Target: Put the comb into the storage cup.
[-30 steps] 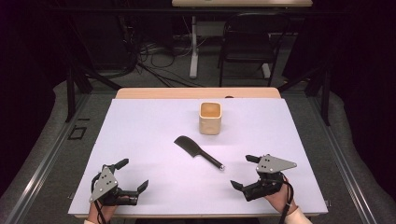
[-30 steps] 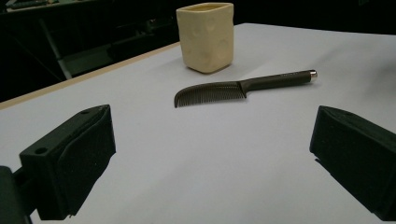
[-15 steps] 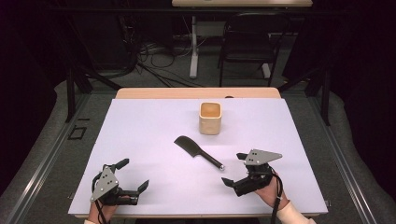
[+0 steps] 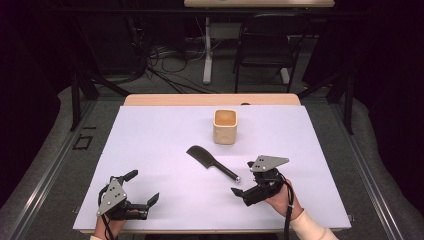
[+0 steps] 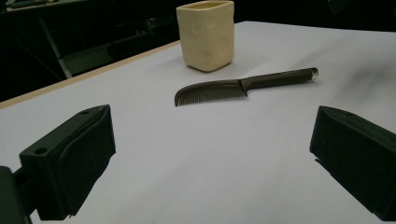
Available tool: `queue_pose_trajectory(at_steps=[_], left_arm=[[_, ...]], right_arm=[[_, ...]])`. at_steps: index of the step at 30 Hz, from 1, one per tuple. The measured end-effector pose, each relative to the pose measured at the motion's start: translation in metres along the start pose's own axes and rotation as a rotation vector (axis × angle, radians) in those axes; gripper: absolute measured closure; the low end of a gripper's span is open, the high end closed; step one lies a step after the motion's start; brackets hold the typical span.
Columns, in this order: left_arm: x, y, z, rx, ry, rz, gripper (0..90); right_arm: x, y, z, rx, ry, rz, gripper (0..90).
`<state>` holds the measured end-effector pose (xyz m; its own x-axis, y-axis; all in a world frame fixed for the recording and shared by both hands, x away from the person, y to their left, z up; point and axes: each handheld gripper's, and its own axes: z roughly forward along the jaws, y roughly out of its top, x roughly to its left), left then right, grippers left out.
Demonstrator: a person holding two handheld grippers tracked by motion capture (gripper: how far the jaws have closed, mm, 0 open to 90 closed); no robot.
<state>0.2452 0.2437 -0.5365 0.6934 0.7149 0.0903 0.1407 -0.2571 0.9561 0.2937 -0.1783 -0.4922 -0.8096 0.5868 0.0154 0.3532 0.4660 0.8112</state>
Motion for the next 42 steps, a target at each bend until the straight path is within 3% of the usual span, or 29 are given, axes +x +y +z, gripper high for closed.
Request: queue_pose_trajectory(at_steps=[42], left_arm=[[0.0,0.0,0.0,0.006,-0.004,0.014,0.1]], right_arm=[[-0.01,0.046,0.063,0.238,0.025,-0.028,0.0]])
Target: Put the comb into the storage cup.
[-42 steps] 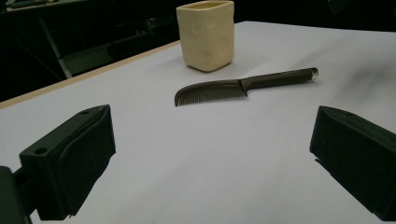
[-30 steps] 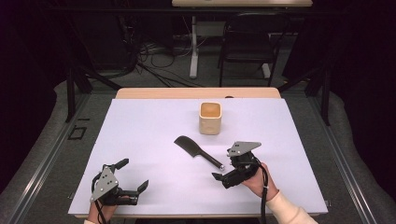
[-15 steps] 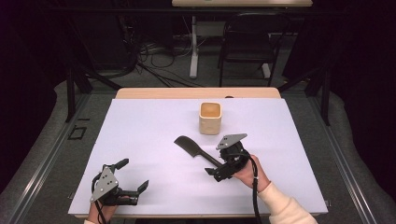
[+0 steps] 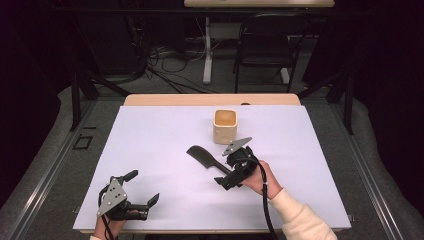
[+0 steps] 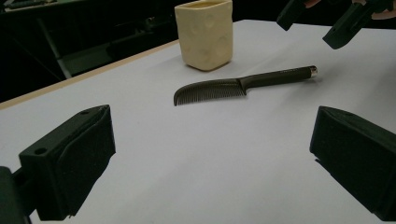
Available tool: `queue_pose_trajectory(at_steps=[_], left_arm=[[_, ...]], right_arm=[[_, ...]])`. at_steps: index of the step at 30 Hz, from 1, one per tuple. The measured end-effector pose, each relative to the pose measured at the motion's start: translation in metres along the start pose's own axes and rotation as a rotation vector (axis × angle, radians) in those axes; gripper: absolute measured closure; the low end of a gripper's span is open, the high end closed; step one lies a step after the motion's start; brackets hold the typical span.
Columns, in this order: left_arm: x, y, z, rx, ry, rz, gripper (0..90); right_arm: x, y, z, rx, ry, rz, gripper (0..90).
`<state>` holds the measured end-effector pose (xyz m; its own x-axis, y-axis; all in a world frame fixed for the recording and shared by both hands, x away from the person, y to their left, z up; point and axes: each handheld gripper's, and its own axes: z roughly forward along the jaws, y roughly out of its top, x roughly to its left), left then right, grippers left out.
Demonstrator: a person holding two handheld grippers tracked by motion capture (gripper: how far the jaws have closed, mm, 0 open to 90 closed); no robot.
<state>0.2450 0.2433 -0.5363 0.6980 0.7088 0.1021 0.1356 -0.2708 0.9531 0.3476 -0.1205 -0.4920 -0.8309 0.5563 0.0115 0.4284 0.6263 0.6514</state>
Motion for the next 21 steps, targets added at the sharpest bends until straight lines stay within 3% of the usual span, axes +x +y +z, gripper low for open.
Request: queue_pose_trajectory(at_steps=[21], left_arm=[[0.0,0.0,-0.001,-0.003,0.001,0.0,0.1]], right_arm=[[-0.006,0.027,0.022,0.104,0.018,-0.01,0.0]])
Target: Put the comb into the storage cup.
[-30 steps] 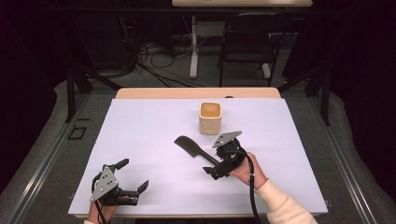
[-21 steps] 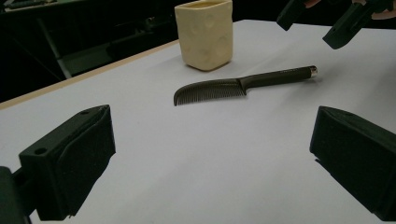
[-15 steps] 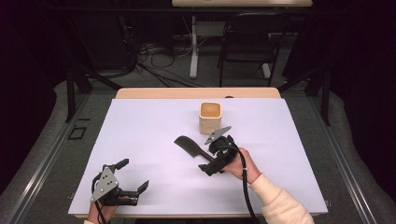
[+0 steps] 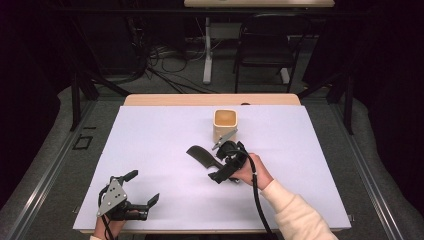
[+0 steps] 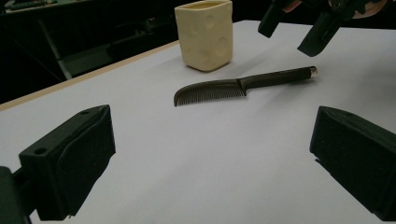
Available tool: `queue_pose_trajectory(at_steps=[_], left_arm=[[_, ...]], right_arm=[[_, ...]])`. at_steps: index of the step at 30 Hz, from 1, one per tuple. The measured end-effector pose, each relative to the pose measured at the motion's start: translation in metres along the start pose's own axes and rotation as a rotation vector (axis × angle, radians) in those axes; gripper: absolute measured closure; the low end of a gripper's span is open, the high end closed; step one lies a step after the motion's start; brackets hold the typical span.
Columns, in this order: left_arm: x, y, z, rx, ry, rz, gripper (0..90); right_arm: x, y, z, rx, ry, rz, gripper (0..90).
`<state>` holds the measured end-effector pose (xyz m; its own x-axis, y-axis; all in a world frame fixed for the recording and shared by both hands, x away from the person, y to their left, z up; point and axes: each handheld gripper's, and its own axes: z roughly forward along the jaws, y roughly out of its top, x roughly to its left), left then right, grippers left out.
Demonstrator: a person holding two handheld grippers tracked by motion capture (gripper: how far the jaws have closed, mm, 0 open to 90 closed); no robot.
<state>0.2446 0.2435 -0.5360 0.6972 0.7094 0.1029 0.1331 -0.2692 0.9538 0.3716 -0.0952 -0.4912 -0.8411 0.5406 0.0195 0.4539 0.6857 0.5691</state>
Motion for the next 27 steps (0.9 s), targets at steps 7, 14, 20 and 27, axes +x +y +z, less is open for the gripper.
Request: queue_pose_trajectory(at_steps=[7,14,20,27], left_arm=[[-0.001,0.0,-0.001,-0.004,-0.001,-0.003,0.0],[-0.001,0.0,0.0,-0.002,-0.004,-0.005,0.1],[-0.001,0.0,0.0,0.001,-0.006,0.0,0.1],[-0.001,0.0,0.0,0.0,-0.008,-0.003,0.1]], right_arm=[[-0.001,0.008,0.007,0.051,-0.008,0.001,0.0],[-0.007,0.015,0.013,0.128,-0.038,-0.001,26.7],[-0.008,0.021,0.019,0.202,-0.06,-0.003,44.4],[-0.011,0.025,0.032,0.272,-0.072,-0.022,55.2]])
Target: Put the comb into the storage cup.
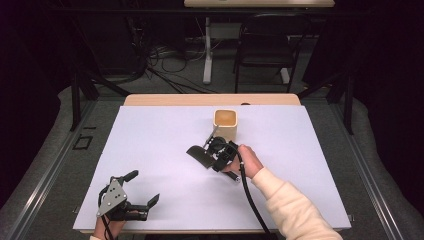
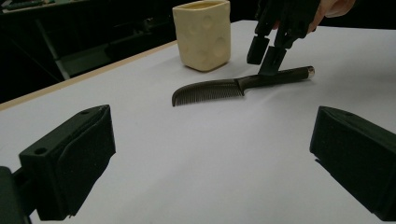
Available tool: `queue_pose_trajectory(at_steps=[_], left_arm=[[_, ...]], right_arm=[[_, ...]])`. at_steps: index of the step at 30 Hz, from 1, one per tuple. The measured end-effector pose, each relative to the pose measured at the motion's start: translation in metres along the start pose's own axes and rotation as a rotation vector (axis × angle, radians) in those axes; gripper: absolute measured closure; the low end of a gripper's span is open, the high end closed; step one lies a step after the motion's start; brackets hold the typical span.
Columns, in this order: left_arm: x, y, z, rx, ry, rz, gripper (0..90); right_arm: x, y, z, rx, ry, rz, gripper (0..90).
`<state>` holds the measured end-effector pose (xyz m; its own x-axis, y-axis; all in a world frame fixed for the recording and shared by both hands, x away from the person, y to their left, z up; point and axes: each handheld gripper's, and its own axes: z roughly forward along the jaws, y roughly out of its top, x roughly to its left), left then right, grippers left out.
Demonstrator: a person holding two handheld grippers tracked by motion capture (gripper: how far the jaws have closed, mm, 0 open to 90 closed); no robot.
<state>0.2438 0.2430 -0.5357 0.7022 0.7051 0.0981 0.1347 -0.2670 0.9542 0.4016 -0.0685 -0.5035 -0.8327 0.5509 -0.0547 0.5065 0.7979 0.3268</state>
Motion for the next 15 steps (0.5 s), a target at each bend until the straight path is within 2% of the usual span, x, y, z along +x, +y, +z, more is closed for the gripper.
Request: queue_pose_trajectory(at_steps=[1,4,6,8,10,15], left_arm=[[0.0,0.0,0.0,-0.001,-0.001,0.003,0.1],[0.0,0.0,0.0,-0.002,-0.002,0.002,0.1],[0.0,0.0,0.0,-0.002,-0.001,0.002,0.1],[0.0,0.0,0.0,-0.001,-0.002,0.001,0.1],[0.0,0.0,0.0,-0.001,-0.002,0.001,0.1],[0.0,0.0,0.0,-0.001,-0.004,0.001,0.1]], right_arm=[[0.0,0.002,0.003,0.023,-0.01,-0.003,58.1],[0.0,0.004,0.006,0.035,-0.013,-0.003,59.9],[0.001,0.007,0.01,0.063,-0.013,-0.004,62.2],[0.002,0.008,0.012,0.061,-0.012,-0.003,62.5],[0.001,0.009,0.016,0.089,-0.024,-0.003,63.3],[0.0,0.009,0.02,0.104,-0.036,0.008,65.3]])
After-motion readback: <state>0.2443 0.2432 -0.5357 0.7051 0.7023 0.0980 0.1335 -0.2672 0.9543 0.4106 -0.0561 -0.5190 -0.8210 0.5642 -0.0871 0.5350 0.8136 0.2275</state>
